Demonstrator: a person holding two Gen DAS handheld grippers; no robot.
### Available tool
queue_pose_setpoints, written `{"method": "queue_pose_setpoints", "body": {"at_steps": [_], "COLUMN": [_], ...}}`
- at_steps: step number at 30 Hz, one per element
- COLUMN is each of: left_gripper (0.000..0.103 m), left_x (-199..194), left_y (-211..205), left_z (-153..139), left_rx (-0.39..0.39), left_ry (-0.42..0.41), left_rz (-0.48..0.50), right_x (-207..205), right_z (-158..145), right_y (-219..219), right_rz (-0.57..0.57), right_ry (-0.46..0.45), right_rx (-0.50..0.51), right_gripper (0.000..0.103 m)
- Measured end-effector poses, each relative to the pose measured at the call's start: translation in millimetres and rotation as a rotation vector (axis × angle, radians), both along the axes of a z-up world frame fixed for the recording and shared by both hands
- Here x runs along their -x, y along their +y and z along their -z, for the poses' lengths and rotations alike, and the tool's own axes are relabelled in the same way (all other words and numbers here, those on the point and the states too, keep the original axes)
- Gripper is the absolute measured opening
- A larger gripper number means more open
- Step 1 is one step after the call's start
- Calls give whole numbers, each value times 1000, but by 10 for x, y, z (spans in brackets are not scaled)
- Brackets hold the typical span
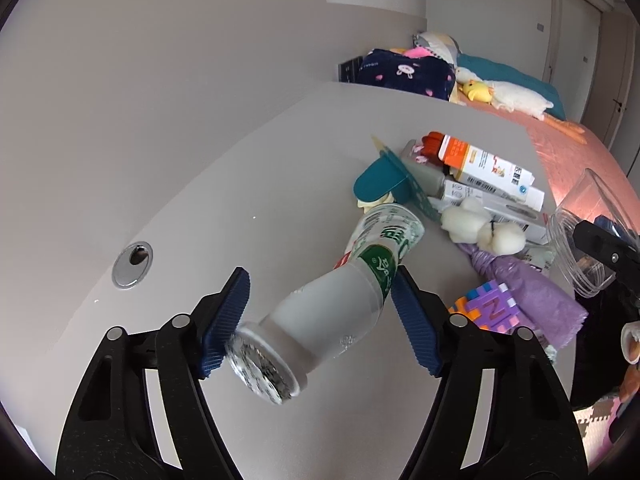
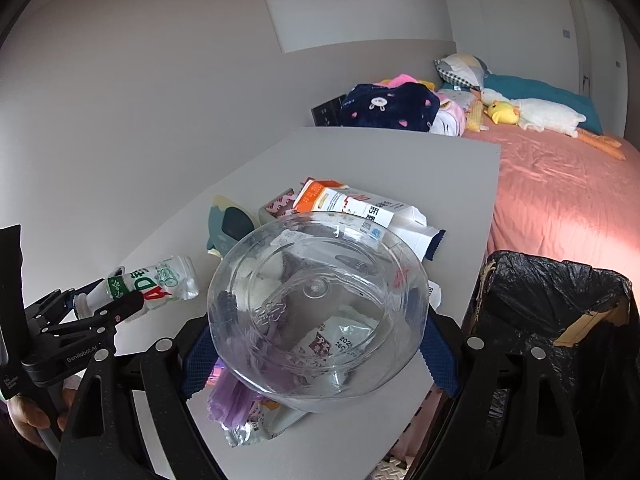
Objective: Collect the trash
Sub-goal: 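Grasp the white milk bottle with the left gripper while the right grasps the clear cup, then carry bottle and cup over the black bin and open both grippers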
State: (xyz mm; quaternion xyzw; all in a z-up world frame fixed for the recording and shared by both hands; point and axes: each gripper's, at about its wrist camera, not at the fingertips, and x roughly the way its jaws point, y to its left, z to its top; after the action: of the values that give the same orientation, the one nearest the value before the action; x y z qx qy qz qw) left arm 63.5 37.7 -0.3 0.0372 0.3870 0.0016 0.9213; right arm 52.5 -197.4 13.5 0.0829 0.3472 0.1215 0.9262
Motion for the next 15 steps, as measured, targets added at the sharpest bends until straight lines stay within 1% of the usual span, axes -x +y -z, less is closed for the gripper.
{"method": "queue_pose_setpoints", "body": {"at_steps": [1,2,4,6,10,15], "left_gripper": [48,31,30,29,29,29], "left_x": [21,11,28,58,126,179], "left_y": [-10,-15,-26,-48,-95,-240], "left_z": [-21,-39,-59,-60,-70,-194], "left_rx": [12,37,49,36,42,33], "left_ry": [1,15,18,17,17,-4], "left_rz": [10,13,12,7,18,44], "right_x": [22,44,79,110,161,225], "right_z": [-17,-41,-87,-123,-158,-214], "right_y": [-12,-28,-62,-107,-197,-314], "right_rz": [1,4,10,17,29,46], "right_ry": [-6,-12,-24,-35,-43,-60], "right_rx": [-2,-4,-10,-13,-23,-37], "right_gripper": [86,86,86,86,86,86]}}
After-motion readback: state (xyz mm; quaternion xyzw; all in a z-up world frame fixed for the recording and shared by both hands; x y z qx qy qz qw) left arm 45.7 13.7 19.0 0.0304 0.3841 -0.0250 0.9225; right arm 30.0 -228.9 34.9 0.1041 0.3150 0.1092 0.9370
